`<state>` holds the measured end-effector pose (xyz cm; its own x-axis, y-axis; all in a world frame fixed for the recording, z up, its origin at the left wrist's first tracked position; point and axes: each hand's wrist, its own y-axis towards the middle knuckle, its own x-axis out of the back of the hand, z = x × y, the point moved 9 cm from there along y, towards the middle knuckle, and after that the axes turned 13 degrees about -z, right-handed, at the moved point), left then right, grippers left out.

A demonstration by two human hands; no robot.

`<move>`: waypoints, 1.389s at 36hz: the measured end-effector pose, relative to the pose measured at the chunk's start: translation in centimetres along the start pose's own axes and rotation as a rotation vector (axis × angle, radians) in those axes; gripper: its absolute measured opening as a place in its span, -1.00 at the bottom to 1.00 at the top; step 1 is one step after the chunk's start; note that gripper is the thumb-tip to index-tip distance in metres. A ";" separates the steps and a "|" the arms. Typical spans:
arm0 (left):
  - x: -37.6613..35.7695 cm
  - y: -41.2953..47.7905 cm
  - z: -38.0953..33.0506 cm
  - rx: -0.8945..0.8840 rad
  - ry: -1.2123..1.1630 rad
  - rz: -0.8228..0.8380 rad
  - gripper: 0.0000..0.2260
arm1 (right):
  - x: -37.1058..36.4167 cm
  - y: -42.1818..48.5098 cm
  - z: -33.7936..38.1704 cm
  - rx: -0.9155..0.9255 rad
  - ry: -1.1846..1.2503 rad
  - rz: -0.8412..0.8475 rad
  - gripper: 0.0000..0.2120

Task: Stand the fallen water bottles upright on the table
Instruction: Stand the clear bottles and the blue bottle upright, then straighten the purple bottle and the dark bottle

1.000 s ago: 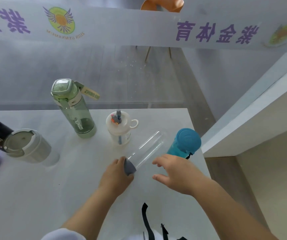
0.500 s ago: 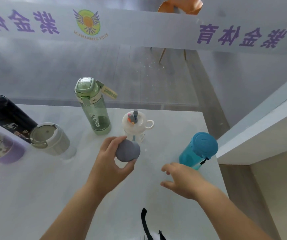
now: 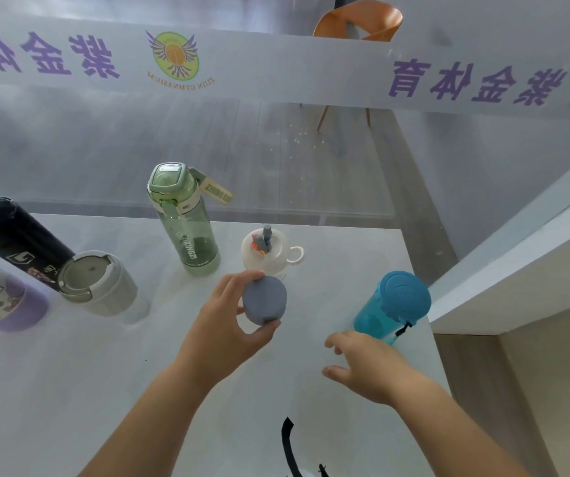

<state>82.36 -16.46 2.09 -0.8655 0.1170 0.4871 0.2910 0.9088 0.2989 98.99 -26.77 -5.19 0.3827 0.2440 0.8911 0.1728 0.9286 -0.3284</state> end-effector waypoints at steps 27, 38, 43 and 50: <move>4.9 -7.7 9.4 0.455 0.656 0.395 -0.51 | -4.0 0.3 5.6 0.146 -0.140 0.181 -0.47; 14.2 -12.8 14.1 0.554 0.735 0.417 -0.53 | -6.7 -0.2 15.1 0.206 -0.196 0.235 -0.44; 21.2 -15.4 16.8 0.552 0.786 0.391 -0.54 | -8.5 -0.8 22.2 0.227 -0.225 0.242 -0.43; 32.5 -18.7 19.8 0.556 0.850 0.299 -0.54 | -10.9 -1.7 34.0 0.286 -0.270 0.213 -0.44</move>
<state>40.73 -21.68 -3.90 -0.1567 0.2430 0.9573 0.0313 0.9700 -0.2411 63.63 -21.46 -3.69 0.1256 0.4671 0.8752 -0.1563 0.8805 -0.4475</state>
